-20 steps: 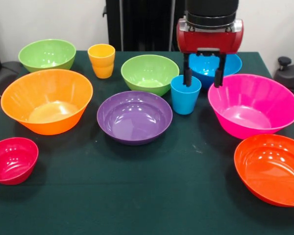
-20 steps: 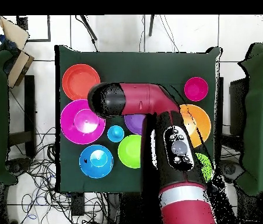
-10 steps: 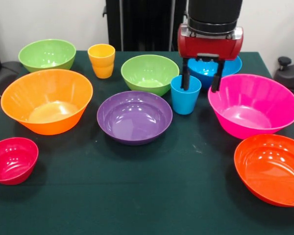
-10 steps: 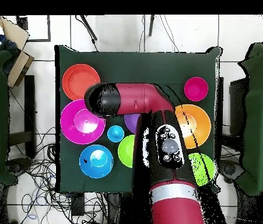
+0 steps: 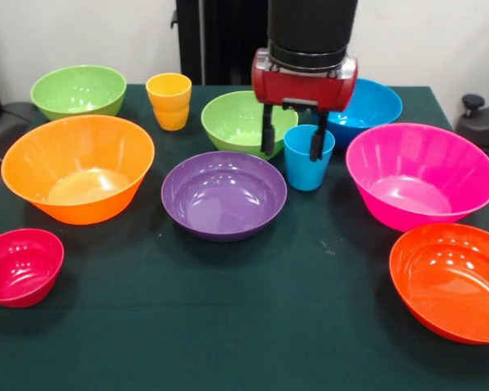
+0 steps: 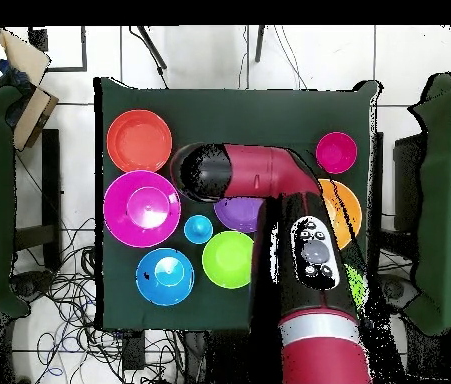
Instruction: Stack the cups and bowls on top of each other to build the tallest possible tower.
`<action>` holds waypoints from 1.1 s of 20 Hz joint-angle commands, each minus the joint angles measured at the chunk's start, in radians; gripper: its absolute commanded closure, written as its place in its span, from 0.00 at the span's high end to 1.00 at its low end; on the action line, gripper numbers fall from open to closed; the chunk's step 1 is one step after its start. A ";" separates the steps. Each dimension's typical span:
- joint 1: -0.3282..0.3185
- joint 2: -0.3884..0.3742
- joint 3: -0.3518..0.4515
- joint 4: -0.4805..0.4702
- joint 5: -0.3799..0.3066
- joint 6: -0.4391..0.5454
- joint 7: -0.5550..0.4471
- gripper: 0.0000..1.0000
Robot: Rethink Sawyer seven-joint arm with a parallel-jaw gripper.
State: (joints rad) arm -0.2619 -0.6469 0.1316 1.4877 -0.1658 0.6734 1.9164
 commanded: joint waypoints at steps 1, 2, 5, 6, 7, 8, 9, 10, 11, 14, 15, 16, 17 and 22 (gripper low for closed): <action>-0.035 0.072 0.026 0.017 -0.049 -0.115 0.034 1.00; -0.039 0.084 0.029 0.020 -0.051 -0.138 0.038 1.00; -0.042 0.098 0.036 0.023 -0.046 -0.157 0.044 1.00; -0.041 0.097 0.038 0.026 -0.039 -0.154 0.049 1.00; -0.039 0.099 0.038 0.023 -0.035 -0.150 0.050 1.00; -0.038 0.100 0.039 0.022 -0.031 -0.149 0.052 1.00; -0.037 0.100 0.039 0.026 -0.030 -0.152 0.051 1.00; -0.038 0.103 0.041 0.025 -0.029 -0.155 0.050 1.00; -0.040 0.107 0.043 0.019 -0.027 -0.152 0.045 1.00; -0.041 0.101 0.047 0.019 -0.018 -0.137 0.039 1.00; -0.041 0.095 0.047 0.026 -0.017 -0.136 0.039 1.00; -0.042 0.094 0.048 0.027 -0.015 -0.133 0.038 1.00; -0.043 0.096 0.050 0.023 -0.012 -0.129 0.038 1.00; -0.044 0.095 0.053 0.023 -0.011 -0.125 0.034 1.00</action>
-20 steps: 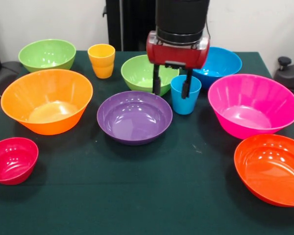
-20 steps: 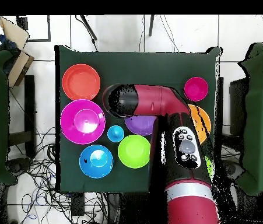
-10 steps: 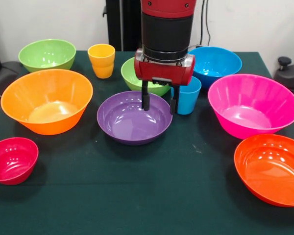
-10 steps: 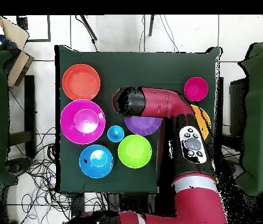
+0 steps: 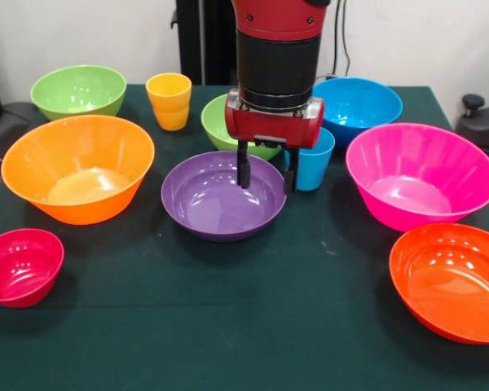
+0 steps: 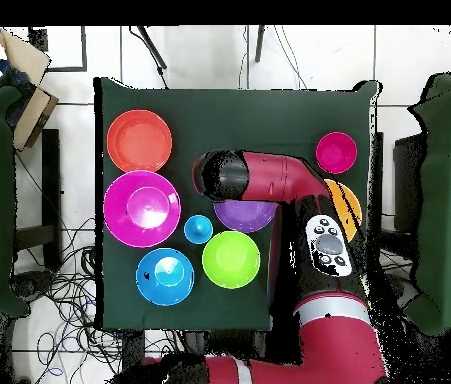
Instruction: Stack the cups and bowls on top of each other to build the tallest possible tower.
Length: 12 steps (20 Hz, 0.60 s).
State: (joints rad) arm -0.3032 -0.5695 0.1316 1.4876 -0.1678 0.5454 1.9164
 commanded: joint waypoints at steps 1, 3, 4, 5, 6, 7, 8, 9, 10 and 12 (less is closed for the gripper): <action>-0.001 0.016 0.051 0.026 -0.010 0.002 0.036 1.00; 0.000 0.016 0.050 0.025 -0.009 0.006 0.037 1.00; 0.000 0.015 0.049 0.025 -0.008 0.009 0.037 1.00; 0.003 0.014 0.045 0.021 -0.006 0.016 0.042 1.00; 0.004 0.010 0.043 0.027 -0.002 0.020 0.048 1.00; 0.010 -0.003 0.034 0.042 -0.003 0.018 0.058 1.00; 0.015 -0.012 0.028 0.051 -0.002 0.020 0.067 1.00; 0.020 -0.020 0.022 0.055 0.000 0.026 0.075 1.00; 0.025 -0.029 0.015 0.062 0.004 0.029 0.086 1.00; 0.035 -0.047 0.001 0.080 0.012 0.036 0.107 1.00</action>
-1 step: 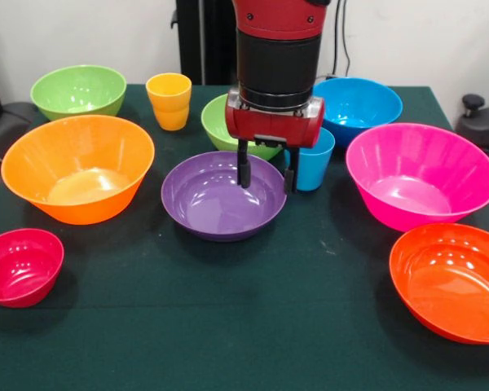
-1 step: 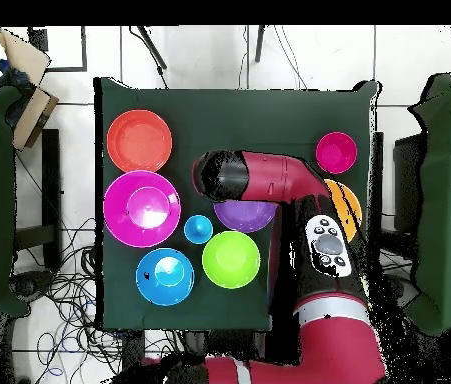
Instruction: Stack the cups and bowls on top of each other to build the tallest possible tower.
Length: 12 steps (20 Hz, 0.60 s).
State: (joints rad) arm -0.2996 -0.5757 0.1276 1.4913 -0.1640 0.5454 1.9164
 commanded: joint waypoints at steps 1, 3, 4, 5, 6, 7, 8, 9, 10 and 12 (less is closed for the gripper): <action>0.036 -0.051 -0.002 0.088 0.013 0.038 0.116 1.00; 0.038 -0.075 -0.012 0.114 0.020 0.045 0.122 1.00; 0.038 -0.087 -0.016 0.128 0.024 0.050 0.122 1.00; 0.038 -0.103 -0.018 0.146 0.025 0.048 0.119 1.00; 0.037 -0.110 -0.018 0.154 0.026 0.053 0.115 1.00; 0.037 -0.127 -0.019 0.180 0.027 0.045 0.115 1.00; 0.036 -0.132 -0.018 0.189 0.028 0.044 0.114 1.00; 0.032 -0.145 -0.016 0.208 0.031 0.040 0.114 1.00; 0.031 -0.148 -0.016 0.217 0.032 0.035 0.114 1.00; 0.032 -0.159 -0.019 0.233 0.033 0.031 0.116 1.00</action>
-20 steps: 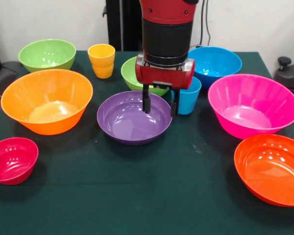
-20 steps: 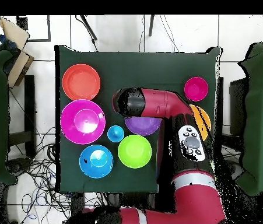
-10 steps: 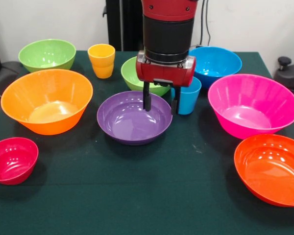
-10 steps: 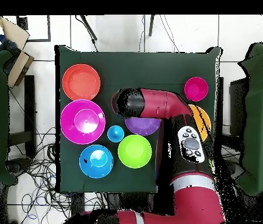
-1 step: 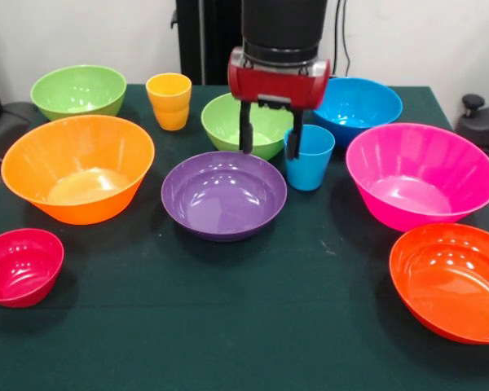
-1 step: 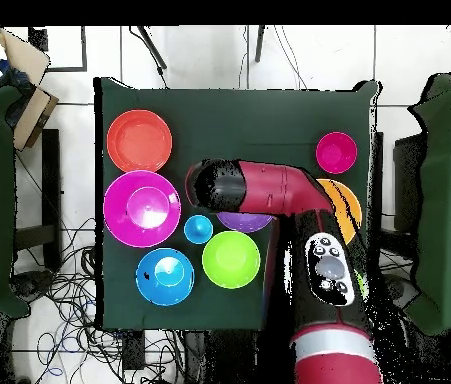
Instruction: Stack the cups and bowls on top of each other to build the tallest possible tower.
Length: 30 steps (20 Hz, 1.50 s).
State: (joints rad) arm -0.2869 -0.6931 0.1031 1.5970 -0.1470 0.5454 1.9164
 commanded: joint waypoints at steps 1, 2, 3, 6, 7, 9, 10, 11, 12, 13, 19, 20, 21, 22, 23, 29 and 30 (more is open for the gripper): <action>0.021 -0.045 0.003 0.132 0.016 0.029 0.118 1.00; 0.023 -0.050 0.001 0.137 0.017 0.030 0.120 1.00; 0.024 -0.051 -0.001 0.135 0.018 0.035 0.120 1.00; 0.030 -0.054 -0.008 0.131 0.020 0.045 0.123 1.00; 0.032 -0.052 -0.010 0.127 0.021 0.046 0.124 1.00; 0.034 -0.044 -0.012 0.115 0.023 0.051 0.122 1.00; 0.033 -0.040 -0.011 0.110 0.024 0.050 0.120 1.00; 0.029 -0.030 -0.006 0.099 0.027 0.047 0.116 1.00; 0.025 -0.020 -0.001 0.089 0.030 0.044 0.111 1.00; 0.020 -0.010 0.007 0.081 0.034 0.039 0.107 1.00; 0.021 -0.010 0.010 0.097 0.042 0.017 0.101 1.00; 0.021 -0.010 0.008 0.100 0.042 0.015 0.100 1.00; 0.021 -0.020 0.008 0.119 0.042 0.005 0.100 1.00; 0.016 -0.025 0.012 0.132 0.044 0.001 0.096 1.00; 0.012 -0.029 0.016 0.145 0.047 -0.004 0.092 1.00; 0.007 -0.033 0.013 0.166 0.037 -0.033 0.089 1.00; 0.006 -0.028 0.015 0.163 0.037 -0.037 0.090 1.00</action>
State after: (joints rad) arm -0.2845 -0.7622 0.0677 1.6884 -0.1117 0.5454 1.9164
